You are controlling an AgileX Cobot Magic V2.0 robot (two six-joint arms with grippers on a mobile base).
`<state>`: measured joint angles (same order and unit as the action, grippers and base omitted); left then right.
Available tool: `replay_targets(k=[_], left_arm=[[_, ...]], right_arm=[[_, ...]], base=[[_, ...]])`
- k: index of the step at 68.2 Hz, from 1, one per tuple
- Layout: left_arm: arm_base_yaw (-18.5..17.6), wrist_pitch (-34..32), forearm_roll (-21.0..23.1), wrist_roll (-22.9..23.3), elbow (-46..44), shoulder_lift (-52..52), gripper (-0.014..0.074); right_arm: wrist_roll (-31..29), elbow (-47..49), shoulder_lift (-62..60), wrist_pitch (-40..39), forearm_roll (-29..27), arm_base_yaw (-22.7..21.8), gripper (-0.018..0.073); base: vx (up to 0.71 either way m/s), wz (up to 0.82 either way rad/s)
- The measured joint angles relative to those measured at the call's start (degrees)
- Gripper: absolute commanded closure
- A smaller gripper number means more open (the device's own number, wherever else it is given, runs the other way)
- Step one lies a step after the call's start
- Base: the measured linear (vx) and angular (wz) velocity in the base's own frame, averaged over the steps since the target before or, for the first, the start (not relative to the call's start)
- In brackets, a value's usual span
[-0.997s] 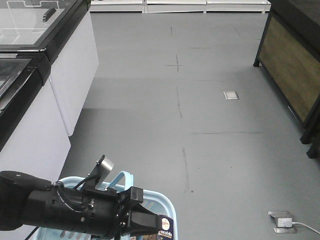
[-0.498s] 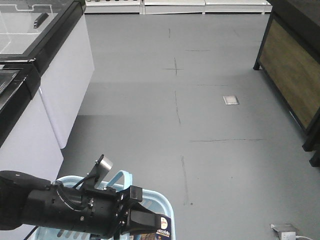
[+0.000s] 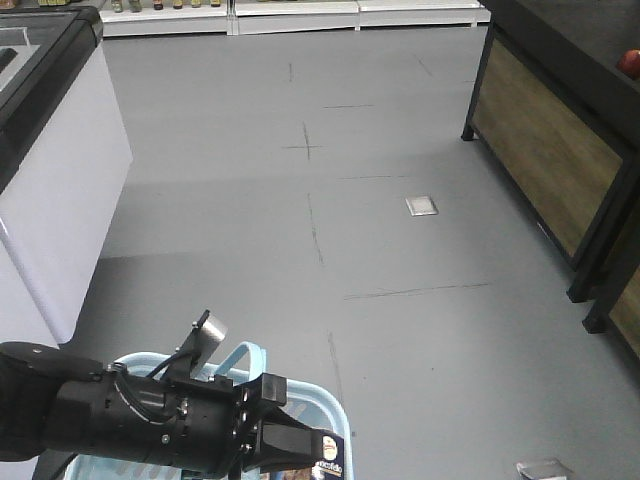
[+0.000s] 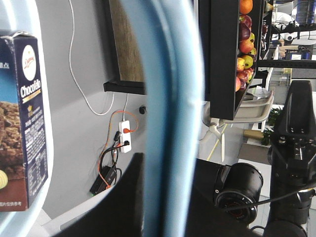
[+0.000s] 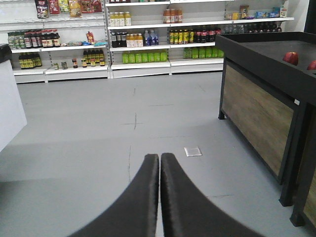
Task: Left arm holds basket, right arm returns cookies
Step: 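Drive forward toward the drink shelves holding the basket in the left gripper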
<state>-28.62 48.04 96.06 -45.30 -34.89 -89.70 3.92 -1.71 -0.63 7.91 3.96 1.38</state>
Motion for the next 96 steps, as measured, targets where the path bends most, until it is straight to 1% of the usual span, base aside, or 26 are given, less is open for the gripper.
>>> replay_targets(k=[96], left_arm=[[0.0, -0.17, 0.0, 0.0, 0.0, 0.0, 0.0604]], right_arm=[[0.0, 0.0, 0.0, 0.0, 0.0, 0.0, 0.0568]], base=[[0.32, 0.02]])
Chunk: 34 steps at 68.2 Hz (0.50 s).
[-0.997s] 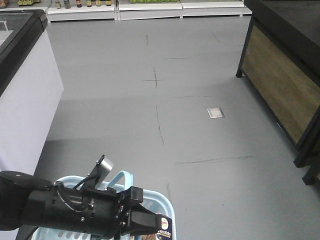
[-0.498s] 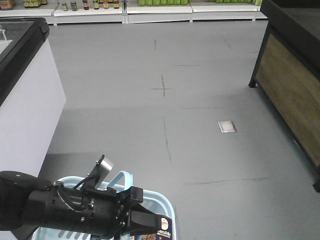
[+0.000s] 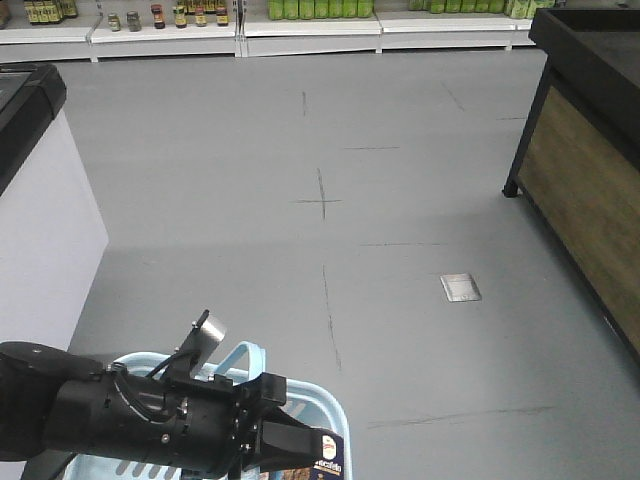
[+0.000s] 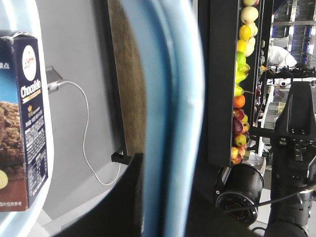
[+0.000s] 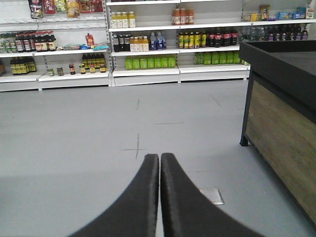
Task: Left arm holds basket, right arm returns cookies
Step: 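Drive forward toward the drink shelves holding the basket in the left gripper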
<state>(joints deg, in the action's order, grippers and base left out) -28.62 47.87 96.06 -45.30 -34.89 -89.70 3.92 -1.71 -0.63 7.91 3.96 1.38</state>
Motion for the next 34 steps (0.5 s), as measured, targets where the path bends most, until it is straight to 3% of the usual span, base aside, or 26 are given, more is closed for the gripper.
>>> replay_targets(k=[34], left_arm=[[0.0, 0.0, 0.0, 0.0, 0.0, 0.0, 0.0604]], right_arm=[[0.0, 0.0, 0.0, 0.0, 0.0, 0.0, 0.0568]], base=[[0.39, -0.01]])
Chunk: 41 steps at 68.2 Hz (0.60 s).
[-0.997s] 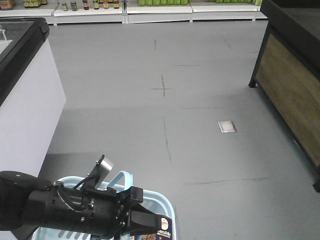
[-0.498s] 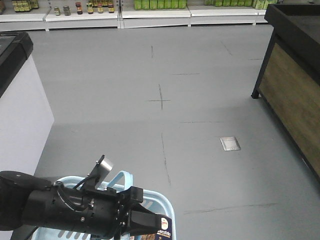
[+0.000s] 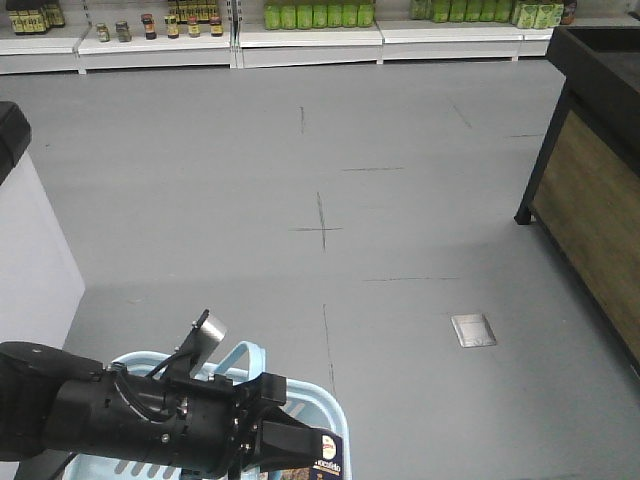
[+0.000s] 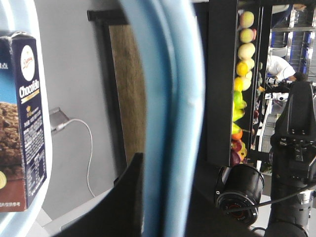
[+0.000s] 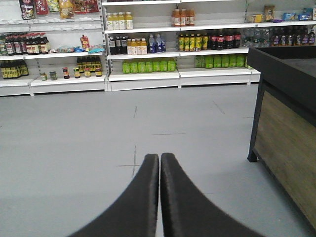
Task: Left arm holds basket, right arm returns cookies
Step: 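Drive forward toward the drink shelves holding the basket in the left gripper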
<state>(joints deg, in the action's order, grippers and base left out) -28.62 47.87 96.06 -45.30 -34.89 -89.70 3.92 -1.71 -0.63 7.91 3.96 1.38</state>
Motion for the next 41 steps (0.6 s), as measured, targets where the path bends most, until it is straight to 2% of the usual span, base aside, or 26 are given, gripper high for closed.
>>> replay_targets(k=[41], left_arm=[[0.0, 0.0, 0.0, 0.0, 0.0, 0.0, 0.0604]], right_arm=[[0.0, 0.0, 0.0, 0.0, 0.0, 0.0, 0.0568]], base=[[0.39, 0.07]])
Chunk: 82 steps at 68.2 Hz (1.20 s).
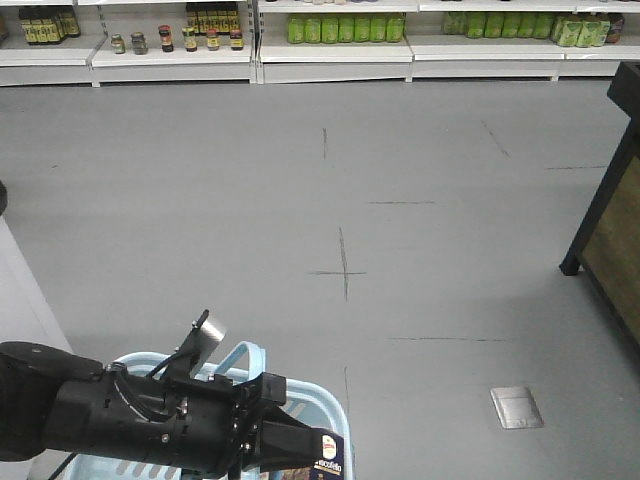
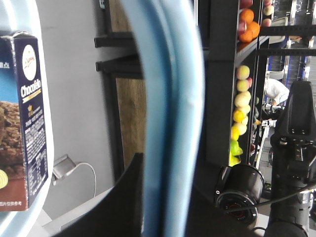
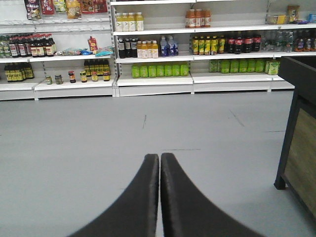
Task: Left arm holds basket, right arm returns cookies
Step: 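Drive forward toward the drink shelves holding the basket in the left gripper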
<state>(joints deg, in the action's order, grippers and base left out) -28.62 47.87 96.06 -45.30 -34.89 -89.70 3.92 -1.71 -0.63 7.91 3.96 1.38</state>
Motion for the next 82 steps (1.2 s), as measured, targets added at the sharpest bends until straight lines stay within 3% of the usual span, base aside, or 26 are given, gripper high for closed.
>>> replay_targets(k=[82], left_arm=[[0.0, 0.0, 0.0, 0.0, 0.0, 0.0, 0.0604]], right_arm=[[0.0, 0.0, 0.0, 0.0, 0.0, 0.0, 0.0568]], base=[[0.4, 0.04]])
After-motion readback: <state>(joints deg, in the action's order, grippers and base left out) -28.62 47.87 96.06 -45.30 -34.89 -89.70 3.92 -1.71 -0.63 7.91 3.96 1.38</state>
